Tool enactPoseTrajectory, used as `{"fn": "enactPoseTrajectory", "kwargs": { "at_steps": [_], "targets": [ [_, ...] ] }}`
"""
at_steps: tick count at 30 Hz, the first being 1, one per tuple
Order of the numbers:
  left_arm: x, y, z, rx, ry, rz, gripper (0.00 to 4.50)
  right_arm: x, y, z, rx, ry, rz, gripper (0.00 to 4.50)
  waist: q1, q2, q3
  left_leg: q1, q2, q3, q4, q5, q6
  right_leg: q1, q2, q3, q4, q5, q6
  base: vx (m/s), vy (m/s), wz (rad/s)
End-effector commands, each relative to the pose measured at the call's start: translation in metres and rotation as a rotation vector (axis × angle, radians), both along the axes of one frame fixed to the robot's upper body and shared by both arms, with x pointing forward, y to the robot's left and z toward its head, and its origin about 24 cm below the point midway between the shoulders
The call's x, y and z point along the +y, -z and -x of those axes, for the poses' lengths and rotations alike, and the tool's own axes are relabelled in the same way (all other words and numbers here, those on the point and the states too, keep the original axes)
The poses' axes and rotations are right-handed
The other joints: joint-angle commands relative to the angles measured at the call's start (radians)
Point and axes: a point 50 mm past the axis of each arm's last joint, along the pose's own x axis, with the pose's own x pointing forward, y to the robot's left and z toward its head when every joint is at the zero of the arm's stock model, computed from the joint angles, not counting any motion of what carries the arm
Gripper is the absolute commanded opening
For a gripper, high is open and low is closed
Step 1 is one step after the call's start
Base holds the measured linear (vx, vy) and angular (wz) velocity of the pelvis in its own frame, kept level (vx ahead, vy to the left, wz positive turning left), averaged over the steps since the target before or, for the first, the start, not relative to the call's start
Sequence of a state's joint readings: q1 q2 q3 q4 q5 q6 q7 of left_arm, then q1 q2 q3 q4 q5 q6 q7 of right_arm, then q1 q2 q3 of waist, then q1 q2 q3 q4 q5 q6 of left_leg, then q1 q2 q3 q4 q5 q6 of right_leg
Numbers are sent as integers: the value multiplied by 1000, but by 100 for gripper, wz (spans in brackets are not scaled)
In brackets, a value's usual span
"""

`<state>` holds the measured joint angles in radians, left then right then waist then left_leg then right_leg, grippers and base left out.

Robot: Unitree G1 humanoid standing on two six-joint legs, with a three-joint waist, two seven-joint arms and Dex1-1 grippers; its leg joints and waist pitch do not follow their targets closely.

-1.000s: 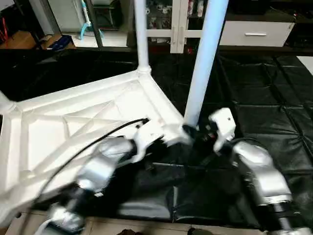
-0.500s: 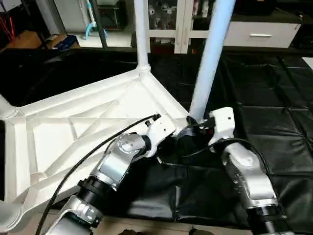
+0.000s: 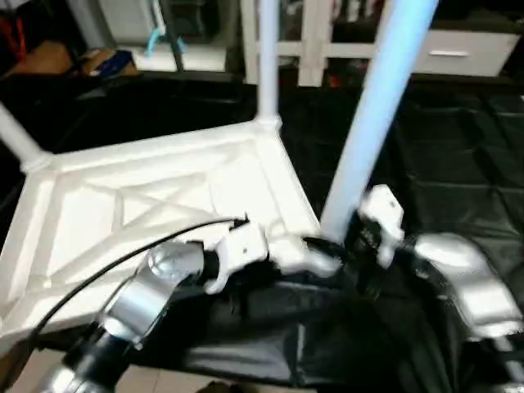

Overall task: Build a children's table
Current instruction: Rotate leg to tighten

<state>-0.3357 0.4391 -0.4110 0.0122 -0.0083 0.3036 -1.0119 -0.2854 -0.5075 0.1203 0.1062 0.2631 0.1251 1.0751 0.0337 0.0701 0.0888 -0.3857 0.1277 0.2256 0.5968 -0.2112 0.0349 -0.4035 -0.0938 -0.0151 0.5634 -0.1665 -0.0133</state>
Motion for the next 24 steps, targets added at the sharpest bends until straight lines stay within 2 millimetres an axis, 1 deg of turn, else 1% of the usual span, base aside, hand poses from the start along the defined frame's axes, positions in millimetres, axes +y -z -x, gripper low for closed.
{"fn": "enactPoseTrajectory", "kwargs": {
  "at_steps": [1,2,3,4,5,6,7,8,9,10,12,15,16,17,19,20,21,22,24],
  "targets": [
    [4,12,15,109,64,-13,0,-2,-2,8,10,-96,7,339,-3,-20,-64,34,104,-50,-73,-31,155,32,-60,26,-20,49,-279,0,0,0],
    [5,12,17,115,68,-13,0,-3,-2,8,14,-103,9,339,-1,-20,-64,32,104,-52,-72,-35,156,34,-62,25,-19,37,-280,0,0,0],
    [7,12,18,124,74,-14,0,-5,-2,9,19,-112,9,339,-2,-20,-61,31,105,-51,-76,-58,155,33,-61,25,-24,-7,-279,0,0,0],
    [9,12,19,125,74,-17,0,-5,-3,9,25,-126,5,339,-3,-24,-61,32,105,-51,-76,-73,152,33,-61,25,-27,-32,-278,0,0,0],
    [10,12,20,124,71,-20,0,-5,-3,9,27,-136,2,339,-4,-22,-57,32,107,-52,-80,-101,142,31,-61,25,-32,-85,-274,0,0,0],
    [11,11,19,121,65,-21,0,-4,-3,11,34,-165,2,339,-6,-25,-54,33,108,-53,-83,-142,125,29,-61,27,-37,-140,-268,0,0,0],
    [12,11,19,120,62,-22,0,-4,-3,11,36,-175,2,339,-5,-25,-51,35,109,-54,-87,-180,105,27,-61,29,-42,-191,-258,0,0,0],
    [12,11,19,120,61,-21,0,-4,-3,12,38,-183,3,339,-6,-25,-50,36,109,-54,-89,-198,94,26,-60,30,-44,-212,-254,0,0,0],
    [12,11,19,120,61,-21,0,-4,-3,12,38,-184,3,339,-7,-25,-49,39,107,-55,-91,-222,75,24,-59,31,-47,-240,-244,0,0,0],
    [12,10,18,119,58,-20,0,-3,-2,13,40,-195,5,339,-8,-25,-49,40,107,-55,-92,-229,62,23,-59,32,-49,-250,-237,0,0,0],
    [12,9,18,117,56,-18,0,-2,-1,14,44,-214,3,306,-8,-26,-49,38,107,-56,-93,-230,53,23,-58,33,-48,-247,-233,0,0,0],
    [11,9,17,116,57,-17,0,-1,1,14,46,-223,16,301,-9,-27,-51,37,105,-55,-92,-217,55,24,-59,33,-47,-225,-234,0,0,0],
    [11,8,17,116,57,-17,0,-2,2,14,53,-224,25,288,-8,-28,-52,36,105,-55,-91,-204,60,24,-60,33,-45,-209,-237,0,0,0],
    [11,8,17,116,58,-18,0,-3,4,14,65,-226,32,272,-8,-26,-54,36,105,-55,-89,-190,68,25,-60,33,-43,-190,-242,0,0,0],
    [11,8,17,116,59,-19,0,-4,5,14,68,-230,42,259,-6,-27,-57,34,104,-54,-84,-149,87,28,-60,31,-38,-144,-255,0,0,0],
    [12,8,17,116,59,-20,0,-5,5,14,69,-233,50,242,-6,-28,-57,33,104,-54,-83,-144,92,29,-60,31,-37,-138,-258,0,0,0],
    [12,8,17,117,59,-21,0,-5,5,14,69,-234,55,242,-5,-28,-58,33,104,-54,-83,-139,95,29,-59,31,-36,-131,-261,0,0,0],
    [12,8,17,117,59,-21,0,-6,6,14,67,-234,62,228,-5,-28,-57,32,104,-54,-82,-137,102,30,-60,30,-35,-129,-263,0,0,0],
    [12,8,17,117,58,-23,0,-6,7,14,66,-234,72,209,-5,-29,-56,32,105,-54,-83,-153,101,29,-61,30,-38,-152,-261,0,0,0]
  ]
}}
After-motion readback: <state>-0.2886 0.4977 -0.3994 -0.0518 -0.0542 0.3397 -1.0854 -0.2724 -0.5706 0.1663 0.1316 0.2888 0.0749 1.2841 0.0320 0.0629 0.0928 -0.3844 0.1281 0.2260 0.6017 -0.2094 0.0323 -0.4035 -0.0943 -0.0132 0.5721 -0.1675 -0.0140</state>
